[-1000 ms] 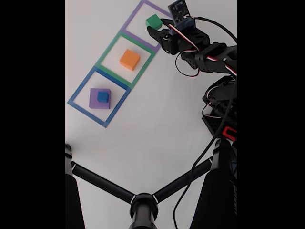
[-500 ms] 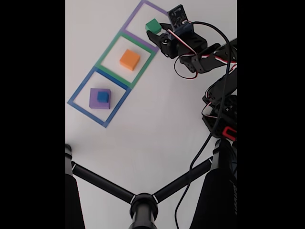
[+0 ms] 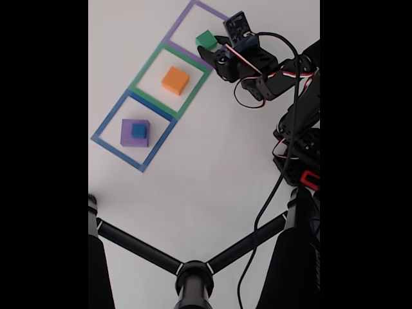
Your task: Tower of hanoi
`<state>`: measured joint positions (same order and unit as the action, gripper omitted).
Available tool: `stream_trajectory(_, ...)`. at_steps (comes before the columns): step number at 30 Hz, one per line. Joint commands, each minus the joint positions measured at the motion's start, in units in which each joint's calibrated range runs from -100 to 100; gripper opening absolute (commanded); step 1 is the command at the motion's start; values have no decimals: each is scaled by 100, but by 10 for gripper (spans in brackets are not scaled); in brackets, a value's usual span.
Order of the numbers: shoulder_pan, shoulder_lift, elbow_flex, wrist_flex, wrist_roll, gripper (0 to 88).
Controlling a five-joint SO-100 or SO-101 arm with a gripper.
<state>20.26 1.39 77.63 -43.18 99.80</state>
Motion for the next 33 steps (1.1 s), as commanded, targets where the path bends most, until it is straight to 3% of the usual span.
stream_trajectory(1,-13,50,-254,-192,20,72)
stream_trajectory(17,141,349,-391,-225,20,82)
stream_trajectory(21,150,390,-391,-225,20,153)
stream_trajectory(33,160,357,-472,-225,20,230)
